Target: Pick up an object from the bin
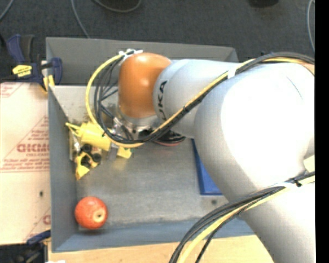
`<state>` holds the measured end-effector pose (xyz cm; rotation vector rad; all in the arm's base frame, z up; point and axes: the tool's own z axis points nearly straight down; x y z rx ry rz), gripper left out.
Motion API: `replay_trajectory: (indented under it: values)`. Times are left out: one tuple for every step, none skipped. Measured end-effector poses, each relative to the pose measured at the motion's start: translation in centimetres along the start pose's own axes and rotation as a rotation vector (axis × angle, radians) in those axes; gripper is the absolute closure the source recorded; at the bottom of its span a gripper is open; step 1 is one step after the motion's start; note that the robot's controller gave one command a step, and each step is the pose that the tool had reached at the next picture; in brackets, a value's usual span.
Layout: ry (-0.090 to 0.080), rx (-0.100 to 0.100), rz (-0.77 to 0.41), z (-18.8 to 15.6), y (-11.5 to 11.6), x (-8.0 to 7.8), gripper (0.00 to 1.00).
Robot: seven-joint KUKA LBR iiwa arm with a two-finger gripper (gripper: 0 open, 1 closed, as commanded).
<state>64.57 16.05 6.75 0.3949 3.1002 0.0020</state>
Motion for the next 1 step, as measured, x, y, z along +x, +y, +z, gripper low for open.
replay_trajectory:
  values:
    - [-0.001, -0.001, 0.001, -0.82, 0.00, -0.05, 1.00]
